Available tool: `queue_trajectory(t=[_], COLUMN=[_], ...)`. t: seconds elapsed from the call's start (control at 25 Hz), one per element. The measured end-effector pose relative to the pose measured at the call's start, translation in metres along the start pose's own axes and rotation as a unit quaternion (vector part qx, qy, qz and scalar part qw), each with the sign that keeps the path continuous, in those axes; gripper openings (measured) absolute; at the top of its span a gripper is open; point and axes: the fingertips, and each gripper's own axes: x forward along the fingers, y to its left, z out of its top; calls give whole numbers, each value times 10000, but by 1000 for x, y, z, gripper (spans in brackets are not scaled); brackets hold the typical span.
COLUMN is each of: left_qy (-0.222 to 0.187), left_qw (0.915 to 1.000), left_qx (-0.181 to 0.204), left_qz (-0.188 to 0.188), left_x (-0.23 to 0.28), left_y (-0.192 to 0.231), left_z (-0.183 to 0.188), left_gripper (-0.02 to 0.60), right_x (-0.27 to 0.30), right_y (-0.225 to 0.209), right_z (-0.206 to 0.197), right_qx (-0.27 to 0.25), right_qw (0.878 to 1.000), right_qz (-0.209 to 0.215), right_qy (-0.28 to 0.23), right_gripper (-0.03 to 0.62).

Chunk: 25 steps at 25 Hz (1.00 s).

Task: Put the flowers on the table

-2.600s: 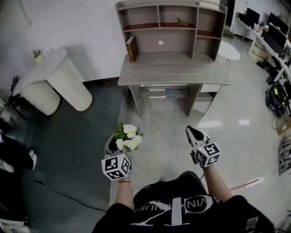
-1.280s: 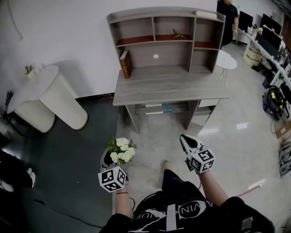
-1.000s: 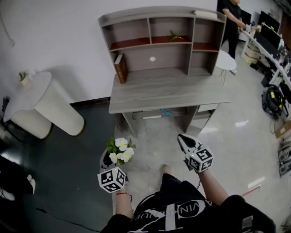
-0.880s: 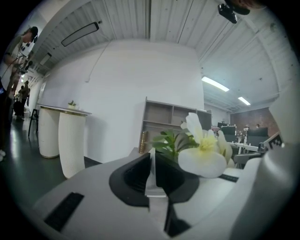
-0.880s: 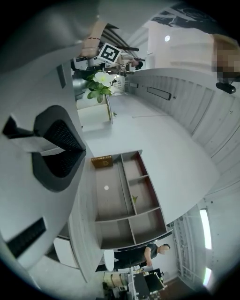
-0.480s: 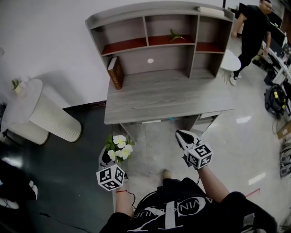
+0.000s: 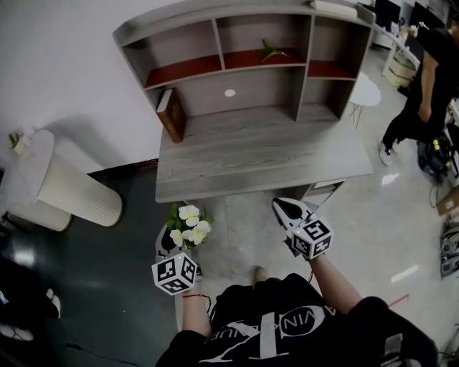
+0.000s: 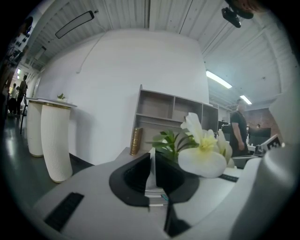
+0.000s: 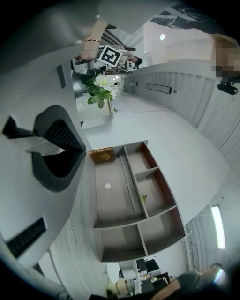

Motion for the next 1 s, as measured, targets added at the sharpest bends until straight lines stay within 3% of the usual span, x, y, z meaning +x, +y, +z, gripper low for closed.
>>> queue_trajectory(t=[0.52, 1.0], left_qy=[281, 342], left_qw=[9996, 9983], left_qx=[-30, -74], left_qz=[22, -462], left_x=[24, 124], left_y=[9, 18], left_z=[-8, 7], left_gripper=[34, 35], right_x=[20, 81], right_y=[-9, -38], right_z=[3, 15], right_qx=[189, 160], right_qw=[9998, 9996], right_qz=[-48, -197], right_qy=[32, 114], right_gripper=[11, 11])
